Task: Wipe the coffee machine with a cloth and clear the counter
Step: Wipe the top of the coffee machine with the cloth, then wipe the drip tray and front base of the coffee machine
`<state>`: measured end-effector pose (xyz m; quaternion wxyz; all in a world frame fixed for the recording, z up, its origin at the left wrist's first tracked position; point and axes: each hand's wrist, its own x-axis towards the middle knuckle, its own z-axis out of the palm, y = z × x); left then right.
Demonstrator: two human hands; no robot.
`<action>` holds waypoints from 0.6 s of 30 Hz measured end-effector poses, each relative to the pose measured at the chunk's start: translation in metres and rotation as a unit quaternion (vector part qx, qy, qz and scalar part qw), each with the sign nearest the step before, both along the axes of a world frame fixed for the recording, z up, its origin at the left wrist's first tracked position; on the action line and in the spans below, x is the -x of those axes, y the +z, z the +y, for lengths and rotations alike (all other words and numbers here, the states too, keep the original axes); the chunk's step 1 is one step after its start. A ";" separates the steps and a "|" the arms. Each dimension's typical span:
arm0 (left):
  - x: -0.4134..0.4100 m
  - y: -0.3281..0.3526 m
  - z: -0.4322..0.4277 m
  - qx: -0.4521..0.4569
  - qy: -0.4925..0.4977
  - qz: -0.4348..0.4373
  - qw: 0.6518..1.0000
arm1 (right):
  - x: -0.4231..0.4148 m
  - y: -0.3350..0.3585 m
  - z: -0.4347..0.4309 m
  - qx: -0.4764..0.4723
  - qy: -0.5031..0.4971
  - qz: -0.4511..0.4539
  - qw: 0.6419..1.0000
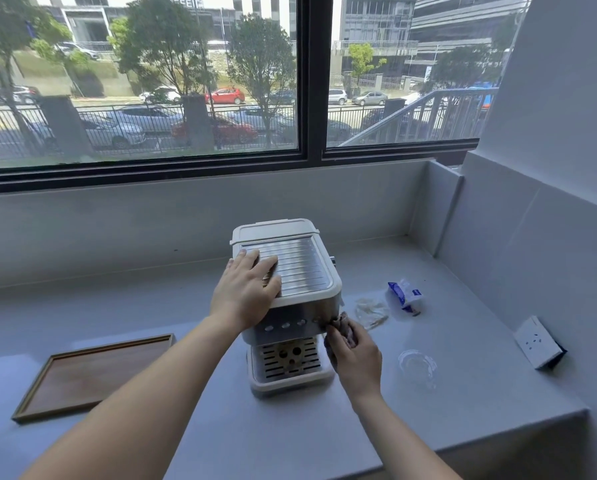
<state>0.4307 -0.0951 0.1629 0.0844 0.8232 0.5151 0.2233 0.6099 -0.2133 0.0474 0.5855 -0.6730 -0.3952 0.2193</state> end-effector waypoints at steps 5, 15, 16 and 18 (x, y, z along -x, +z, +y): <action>0.005 -0.004 -0.008 -0.026 0.018 -0.178 0.983 | -0.009 -0.002 -0.008 0.021 0.028 0.033 0.999; 0.054 -0.111 -0.073 0.015 0.120 -0.209 0.970 | -0.016 -0.032 -0.017 0.095 0.089 0.029 0.991; 0.056 -0.123 -0.077 0.031 0.123 -0.188 0.974 | -0.016 -0.036 -0.018 0.098 0.093 0.028 0.990; 0.060 -0.147 -0.086 0.059 0.113 -0.128 0.983 | -0.016 -0.042 -0.020 0.104 0.102 0.020 0.989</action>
